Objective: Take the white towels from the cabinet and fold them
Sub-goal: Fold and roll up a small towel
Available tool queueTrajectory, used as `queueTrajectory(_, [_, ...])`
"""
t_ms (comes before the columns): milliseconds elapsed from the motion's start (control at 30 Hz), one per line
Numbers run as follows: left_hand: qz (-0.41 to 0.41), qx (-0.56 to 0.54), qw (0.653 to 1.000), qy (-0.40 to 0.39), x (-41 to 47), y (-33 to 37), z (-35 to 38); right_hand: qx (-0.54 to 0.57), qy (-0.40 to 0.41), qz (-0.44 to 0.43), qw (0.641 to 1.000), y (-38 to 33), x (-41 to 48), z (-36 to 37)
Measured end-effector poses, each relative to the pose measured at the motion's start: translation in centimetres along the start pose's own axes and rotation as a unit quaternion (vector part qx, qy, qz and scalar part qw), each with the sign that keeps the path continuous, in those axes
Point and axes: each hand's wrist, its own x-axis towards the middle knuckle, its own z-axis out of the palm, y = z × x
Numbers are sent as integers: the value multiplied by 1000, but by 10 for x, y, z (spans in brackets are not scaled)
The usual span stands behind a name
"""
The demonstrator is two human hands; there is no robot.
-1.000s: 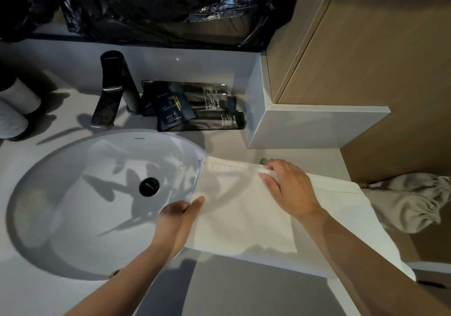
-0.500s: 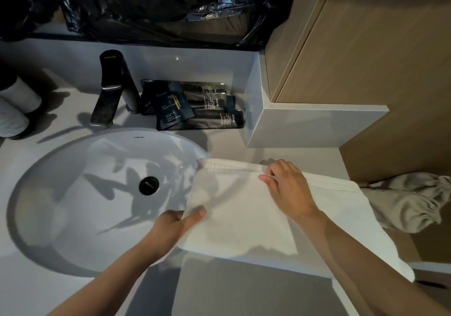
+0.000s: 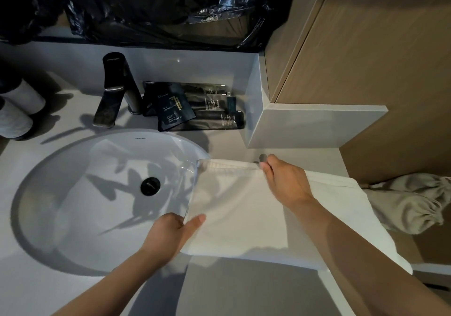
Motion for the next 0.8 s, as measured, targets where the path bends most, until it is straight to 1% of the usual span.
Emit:
queueTrajectory(100, [-9, 40, 999, -6, 11, 4, -3, 1, 57, 38, 998, 1, -1, 3])
queueTrajectory(133, [-14, 26, 1000, 2, 18, 9, -4, 0, 65, 43, 997, 3, -1, 3])
queueTrajectory(200, [-31, -60, 997, 31, 31, 24, -5, -14, 60, 36, 997, 3, -2, 4])
queueTrajectory(233, [-22, -95, 994, 51, 38, 33, -4, -17, 52, 31, 998, 3, -3, 5])
queueTrajectory(267, [-1, -104, 992, 75, 45, 42, -3, -16, 41, 30, 999, 3, -3, 5])
queueTrajectory(300, [19, -97, 990, 97, 51, 50, -1, -14, 27, 30, 999, 2, -3, 4])
queueTrajectory(333, [23, -85, 990, 111, 58, 57, -1, -10, 14, 28, 999, 2, -5, 3])
queueTrajectory(367, [12, -69, 991, 113, 65, 62, -1, -4, 5, 24, 1000, 1, -6, 2])
queueTrajectory(467, [-15, -5, 998, 63, 81, 69, -1, 10, 1, -1, 1000, -1, -18, -1])
queueTrajectory(533, [-12, -8, 998, 62, 84, 71, 0, 24, 1, -22, 999, -2, -32, -4])
queueTrajectory(633, [-4, -22, 996, 82, 84, 71, 2, 56, -25, -7, 998, 0, -57, -4])
queueTrajectory(700, [-5, -15, 996, 89, 84, 73, 3, 19, -65, 6, 998, 3, -72, -1])
queueTrajectory(800, [-13, -2, 997, 73, 86, 75, 2, -36, -104, 18, 994, 6, -78, 3])
